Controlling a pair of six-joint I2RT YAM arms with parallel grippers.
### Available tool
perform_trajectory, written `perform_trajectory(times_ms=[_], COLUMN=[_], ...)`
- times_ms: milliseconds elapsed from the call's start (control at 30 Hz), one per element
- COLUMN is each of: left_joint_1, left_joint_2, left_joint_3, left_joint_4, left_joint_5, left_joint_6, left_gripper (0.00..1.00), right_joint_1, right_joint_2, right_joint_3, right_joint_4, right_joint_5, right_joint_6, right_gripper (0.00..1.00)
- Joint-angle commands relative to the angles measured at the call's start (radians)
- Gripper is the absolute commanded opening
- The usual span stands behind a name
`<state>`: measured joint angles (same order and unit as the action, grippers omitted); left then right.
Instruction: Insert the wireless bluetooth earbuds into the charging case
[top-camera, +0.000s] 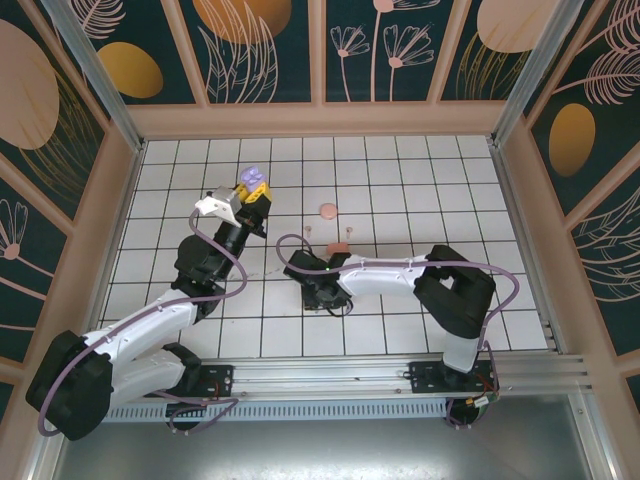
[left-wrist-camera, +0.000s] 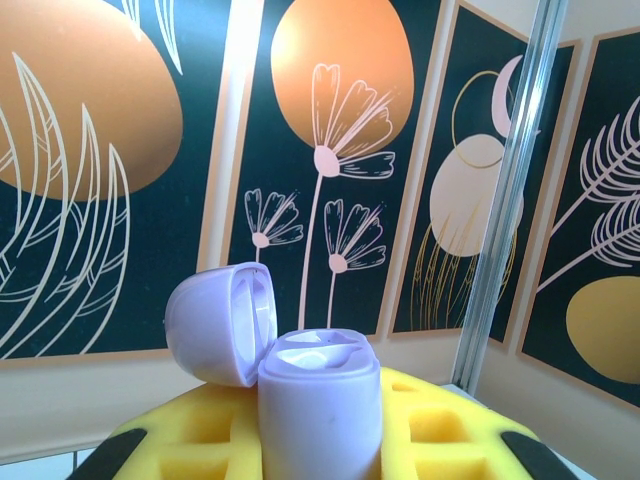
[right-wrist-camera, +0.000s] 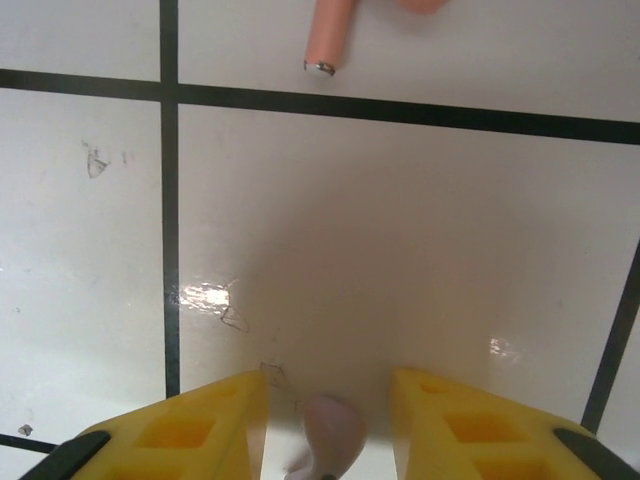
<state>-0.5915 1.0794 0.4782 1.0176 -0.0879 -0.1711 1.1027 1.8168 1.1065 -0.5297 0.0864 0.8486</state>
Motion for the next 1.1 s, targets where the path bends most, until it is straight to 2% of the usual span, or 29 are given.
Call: perform_trajectory(times_ms=[0,333,1067], left_joint_1=[-0.006,-0.005,-0.007], left_joint_2=[-0.013,-0.009,-0.001], left_joint_3=[-0.004,-0.001,-0.001], left_joint_4=[0.035,0.034,0.045], left_joint_5=[0.002,0.005,0.005], left_joint_6=[-0.019,-0.018,0.01], left_gripper=[0.0,0.0,0.0], right_joint_1=[0.006,-0.021,-0.044], right_joint_2=[0.014,0.007,0.055], right_joint_3=[0.033,0.087,0.097], right_joint_4=[-0.07,-0.138,-0.148], right_joint_5=[0.02,-0.063,-0.135], right_joint_6=[0.02,0.095,0.104], right_gripper=[0.4,0.44,0.36])
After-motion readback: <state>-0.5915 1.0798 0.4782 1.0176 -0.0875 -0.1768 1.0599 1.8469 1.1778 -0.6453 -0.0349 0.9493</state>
